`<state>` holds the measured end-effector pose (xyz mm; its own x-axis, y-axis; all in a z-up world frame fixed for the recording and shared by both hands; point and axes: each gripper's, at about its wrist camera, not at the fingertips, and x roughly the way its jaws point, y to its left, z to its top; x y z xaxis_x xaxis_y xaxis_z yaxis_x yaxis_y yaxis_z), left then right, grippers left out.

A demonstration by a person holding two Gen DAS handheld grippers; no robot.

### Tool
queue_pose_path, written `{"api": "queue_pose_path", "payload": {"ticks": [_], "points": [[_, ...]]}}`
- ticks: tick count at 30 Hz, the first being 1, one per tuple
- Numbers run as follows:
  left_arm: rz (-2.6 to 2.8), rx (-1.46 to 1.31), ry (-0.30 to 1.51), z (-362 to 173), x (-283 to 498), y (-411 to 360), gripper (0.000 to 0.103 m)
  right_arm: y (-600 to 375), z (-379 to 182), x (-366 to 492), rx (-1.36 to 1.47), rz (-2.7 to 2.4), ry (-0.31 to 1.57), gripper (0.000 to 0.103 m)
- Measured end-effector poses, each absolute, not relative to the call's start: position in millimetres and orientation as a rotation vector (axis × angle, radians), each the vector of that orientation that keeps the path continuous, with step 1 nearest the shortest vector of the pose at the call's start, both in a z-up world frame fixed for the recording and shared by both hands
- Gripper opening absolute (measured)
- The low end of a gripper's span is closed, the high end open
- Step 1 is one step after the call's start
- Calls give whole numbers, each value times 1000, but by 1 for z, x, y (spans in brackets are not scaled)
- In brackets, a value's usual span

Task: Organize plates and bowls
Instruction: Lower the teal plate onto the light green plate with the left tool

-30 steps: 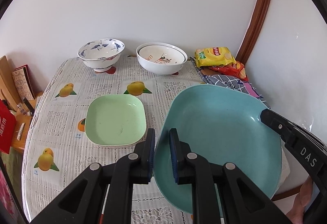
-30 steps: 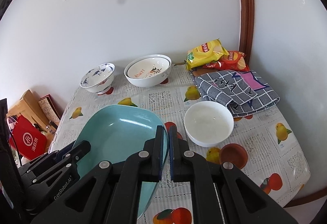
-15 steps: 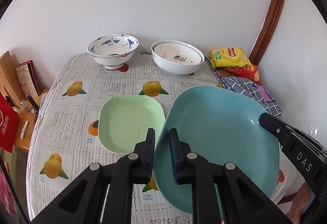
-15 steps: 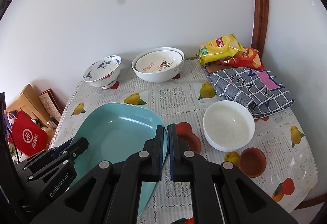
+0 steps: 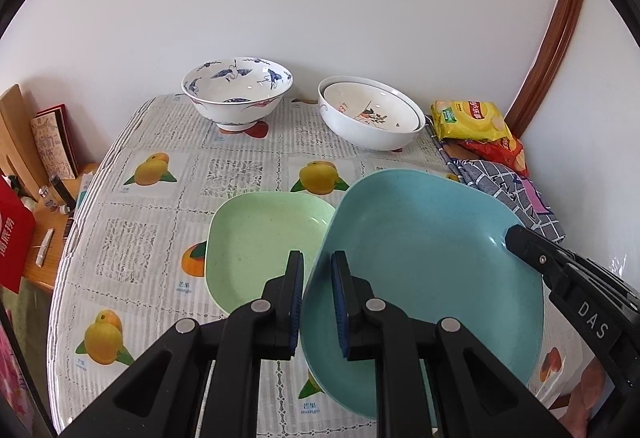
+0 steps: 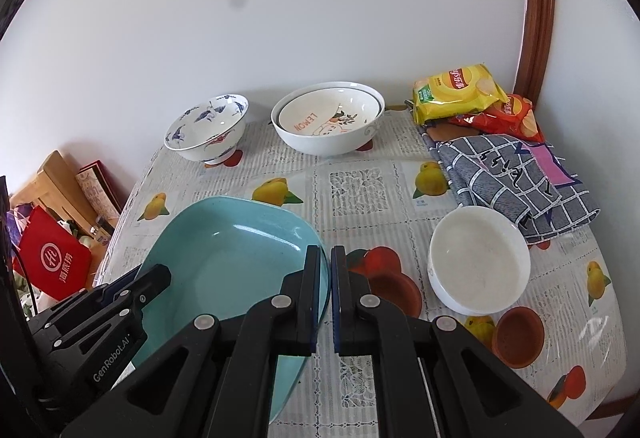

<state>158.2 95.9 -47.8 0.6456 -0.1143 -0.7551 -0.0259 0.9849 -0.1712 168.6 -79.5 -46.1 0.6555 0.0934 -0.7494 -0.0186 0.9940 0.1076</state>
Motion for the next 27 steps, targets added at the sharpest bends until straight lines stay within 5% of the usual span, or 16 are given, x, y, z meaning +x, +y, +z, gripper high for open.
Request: {"api": "queue_pose_path", "payload": {"ticks": [27], "points": [[19,-241,973,-102,198,134,14,-41,-94,225,46,132,953,5]]}}
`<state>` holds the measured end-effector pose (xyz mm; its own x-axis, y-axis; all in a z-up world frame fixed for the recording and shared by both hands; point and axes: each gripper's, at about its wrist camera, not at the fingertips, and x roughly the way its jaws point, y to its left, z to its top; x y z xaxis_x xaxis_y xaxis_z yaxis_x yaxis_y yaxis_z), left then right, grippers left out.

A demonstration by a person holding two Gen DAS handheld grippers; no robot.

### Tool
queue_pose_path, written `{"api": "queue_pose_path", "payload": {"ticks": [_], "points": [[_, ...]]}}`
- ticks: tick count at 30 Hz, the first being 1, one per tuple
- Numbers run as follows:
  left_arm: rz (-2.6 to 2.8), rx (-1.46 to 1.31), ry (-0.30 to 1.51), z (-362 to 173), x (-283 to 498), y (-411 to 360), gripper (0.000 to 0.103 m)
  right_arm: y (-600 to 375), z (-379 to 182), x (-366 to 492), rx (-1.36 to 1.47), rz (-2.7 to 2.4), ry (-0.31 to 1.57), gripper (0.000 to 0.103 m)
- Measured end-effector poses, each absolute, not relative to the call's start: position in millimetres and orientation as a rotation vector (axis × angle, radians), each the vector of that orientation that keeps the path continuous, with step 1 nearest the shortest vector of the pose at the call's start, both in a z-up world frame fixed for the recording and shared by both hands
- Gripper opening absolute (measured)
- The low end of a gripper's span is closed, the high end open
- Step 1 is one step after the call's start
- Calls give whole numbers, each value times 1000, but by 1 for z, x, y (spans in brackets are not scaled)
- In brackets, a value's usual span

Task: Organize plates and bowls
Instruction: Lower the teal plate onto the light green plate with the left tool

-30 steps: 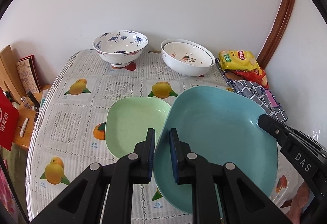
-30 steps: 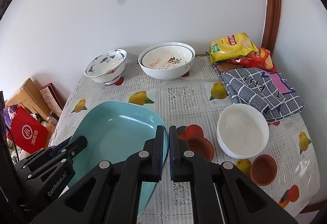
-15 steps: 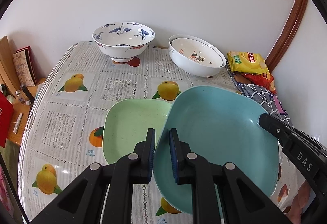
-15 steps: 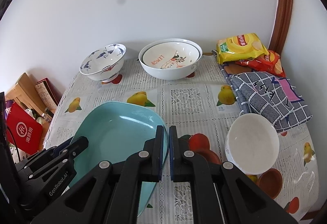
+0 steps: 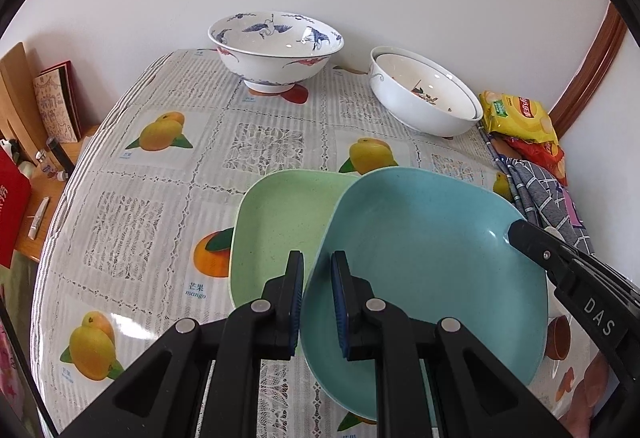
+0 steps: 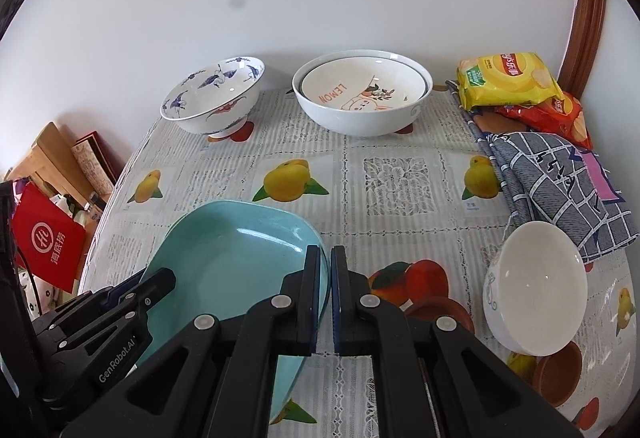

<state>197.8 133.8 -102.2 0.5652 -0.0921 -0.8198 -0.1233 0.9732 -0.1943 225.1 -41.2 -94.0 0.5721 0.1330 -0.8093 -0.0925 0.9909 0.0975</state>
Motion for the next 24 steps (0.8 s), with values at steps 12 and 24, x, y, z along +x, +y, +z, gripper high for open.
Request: {"api": "queue_pose_path", "payload": {"ticks": [12,24], "points": [[76,-280,996,-117,201,158,14,-19,-113,238,33,190,1000,5],[116,-257,1016,-127,207,171,14,-5,-134,254,25,239,1043,5]]}}
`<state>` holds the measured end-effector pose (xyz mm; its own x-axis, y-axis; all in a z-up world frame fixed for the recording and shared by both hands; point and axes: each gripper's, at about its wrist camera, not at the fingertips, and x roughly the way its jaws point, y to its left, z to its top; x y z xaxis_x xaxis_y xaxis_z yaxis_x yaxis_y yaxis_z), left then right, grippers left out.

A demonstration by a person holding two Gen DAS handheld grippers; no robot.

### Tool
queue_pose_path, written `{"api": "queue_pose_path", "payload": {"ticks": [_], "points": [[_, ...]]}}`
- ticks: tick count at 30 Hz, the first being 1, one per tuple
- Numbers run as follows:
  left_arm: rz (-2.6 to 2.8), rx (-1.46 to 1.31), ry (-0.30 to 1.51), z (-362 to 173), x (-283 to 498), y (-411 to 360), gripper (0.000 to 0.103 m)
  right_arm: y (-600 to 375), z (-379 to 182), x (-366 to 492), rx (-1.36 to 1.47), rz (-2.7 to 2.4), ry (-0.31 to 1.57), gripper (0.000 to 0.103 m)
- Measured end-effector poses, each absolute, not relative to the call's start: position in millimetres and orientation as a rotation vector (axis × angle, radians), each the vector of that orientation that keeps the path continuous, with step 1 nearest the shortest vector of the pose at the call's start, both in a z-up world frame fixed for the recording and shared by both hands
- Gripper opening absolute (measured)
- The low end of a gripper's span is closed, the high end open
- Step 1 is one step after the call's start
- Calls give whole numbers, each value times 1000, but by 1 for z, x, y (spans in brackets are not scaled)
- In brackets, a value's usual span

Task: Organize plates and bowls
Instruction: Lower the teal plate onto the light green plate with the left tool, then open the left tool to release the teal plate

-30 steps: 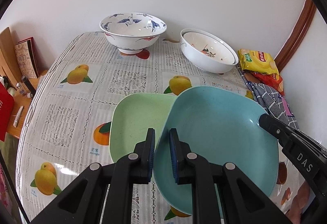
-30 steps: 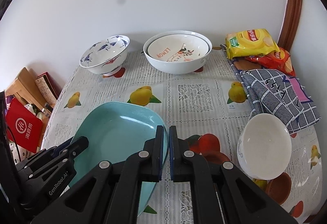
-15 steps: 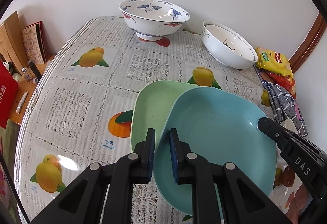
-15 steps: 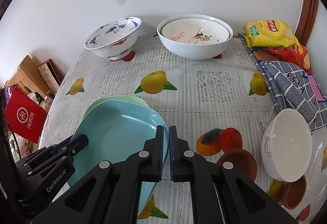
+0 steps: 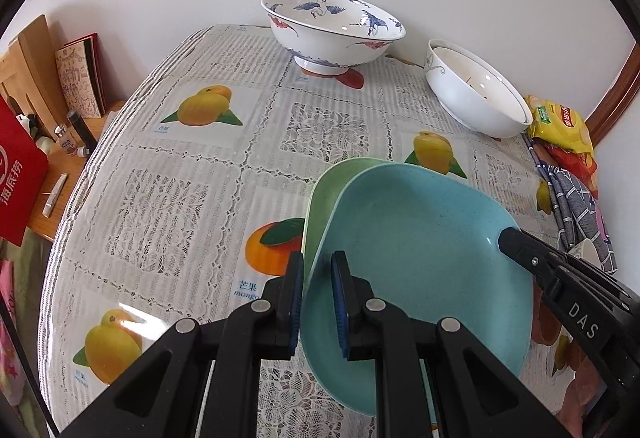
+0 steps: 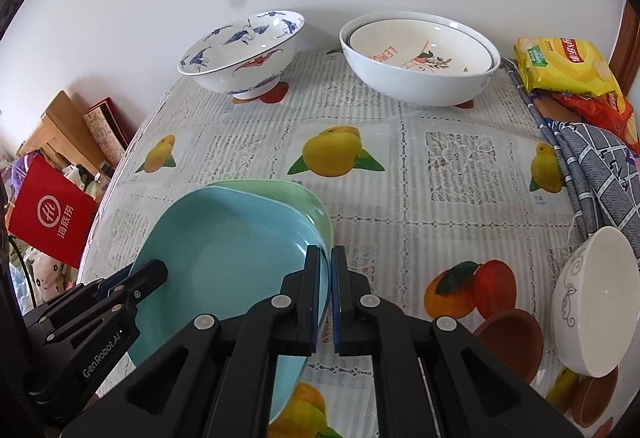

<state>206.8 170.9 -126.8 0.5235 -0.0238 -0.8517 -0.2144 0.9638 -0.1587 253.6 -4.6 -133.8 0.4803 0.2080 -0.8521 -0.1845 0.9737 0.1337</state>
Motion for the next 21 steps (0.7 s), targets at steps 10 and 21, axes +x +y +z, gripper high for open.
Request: {"api": "queue_pose_path", "payload": {"ticks": [10,21], "points": [[116,-274,1011,-135,219,175,14,3,-141,277,-4,262,1034,6],[106,-268,1017,-143,225,176,14,13,-152,288,-56,280,1017,11]]}}
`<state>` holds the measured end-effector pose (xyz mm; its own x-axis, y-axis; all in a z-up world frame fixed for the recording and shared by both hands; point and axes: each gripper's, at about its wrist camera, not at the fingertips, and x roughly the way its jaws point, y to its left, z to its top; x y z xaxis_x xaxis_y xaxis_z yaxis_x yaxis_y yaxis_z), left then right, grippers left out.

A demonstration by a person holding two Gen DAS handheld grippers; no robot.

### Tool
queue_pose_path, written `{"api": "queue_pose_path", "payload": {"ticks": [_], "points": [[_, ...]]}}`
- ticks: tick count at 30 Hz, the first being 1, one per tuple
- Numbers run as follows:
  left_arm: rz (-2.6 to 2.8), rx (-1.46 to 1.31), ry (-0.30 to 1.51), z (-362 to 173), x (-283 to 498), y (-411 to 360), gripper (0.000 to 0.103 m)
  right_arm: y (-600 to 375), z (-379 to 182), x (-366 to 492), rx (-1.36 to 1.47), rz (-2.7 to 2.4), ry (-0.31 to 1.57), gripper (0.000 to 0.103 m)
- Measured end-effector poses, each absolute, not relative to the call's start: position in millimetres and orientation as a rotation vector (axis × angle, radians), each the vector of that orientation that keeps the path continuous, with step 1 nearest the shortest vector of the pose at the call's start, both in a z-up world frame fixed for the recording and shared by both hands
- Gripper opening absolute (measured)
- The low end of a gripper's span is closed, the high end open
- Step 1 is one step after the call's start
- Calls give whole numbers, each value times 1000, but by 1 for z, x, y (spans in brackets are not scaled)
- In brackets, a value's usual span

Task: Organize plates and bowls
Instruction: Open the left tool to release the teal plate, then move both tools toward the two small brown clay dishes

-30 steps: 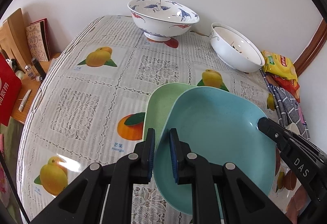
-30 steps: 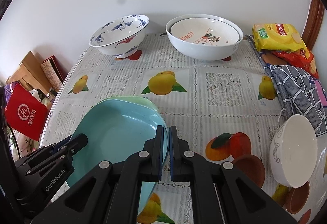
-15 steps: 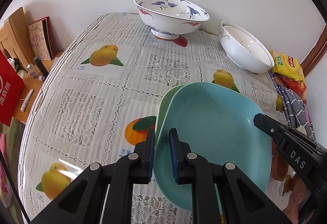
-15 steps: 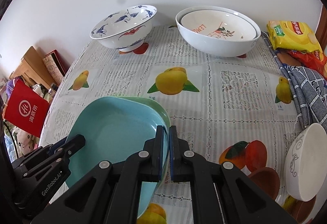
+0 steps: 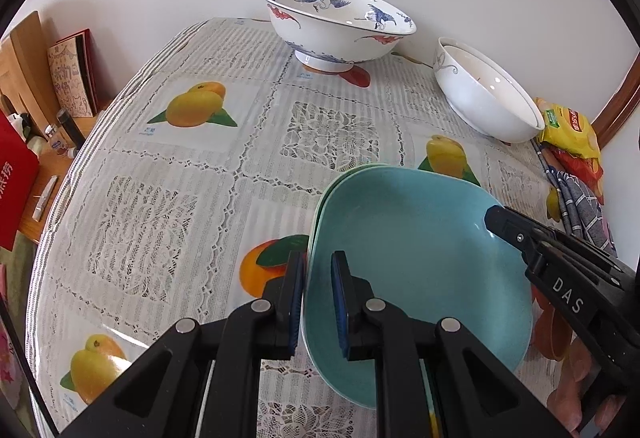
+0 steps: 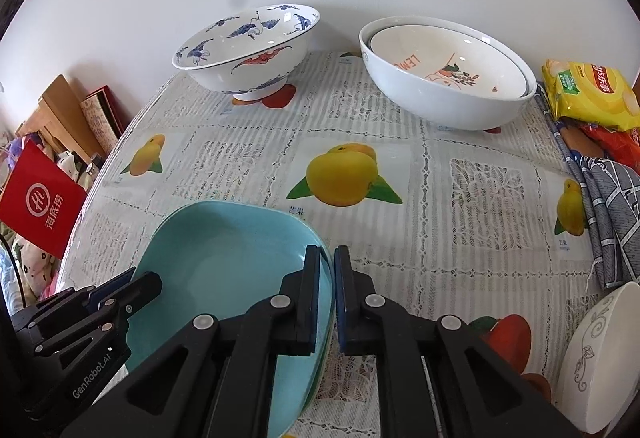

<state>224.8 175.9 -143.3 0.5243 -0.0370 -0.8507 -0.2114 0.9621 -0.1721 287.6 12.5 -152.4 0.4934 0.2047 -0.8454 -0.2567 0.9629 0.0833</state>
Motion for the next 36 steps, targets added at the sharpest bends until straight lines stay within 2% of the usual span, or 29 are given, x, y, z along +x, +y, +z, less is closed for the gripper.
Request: {"api": "queue_pose_path", "payload": {"ticks": [5,8,9,15,18,25,28,31,36], "points": [[113,-281,1025,-143,223,177,15,15,-150,285,-66,310,999,21],[126,-279,1041,-143,221,177,28,15,-144,279,-59,325,985,32],[127,-275,1035,-141,218,176,28,14,-142,277,-58,324,980,34],[130,-264,1015,-126,201,172,28,1,-122,252,-51,310,951,35],[132,-254,1002,-117,189,169,31,-14,-111,235,-42,276,929,43],[117,-189,945,-89,159,144,31,-64,-86,187,-43,167,888,45],[115,-146,907,-75,146,128,42,-88,-78,165,-37,122,866,50],[95,-116,875,-62,136,110,43,-111,-72,143,-23,101,855,56],[47,-77,848,-49,121,77,44,-149,-67,114,-24,34,854,60]]}}
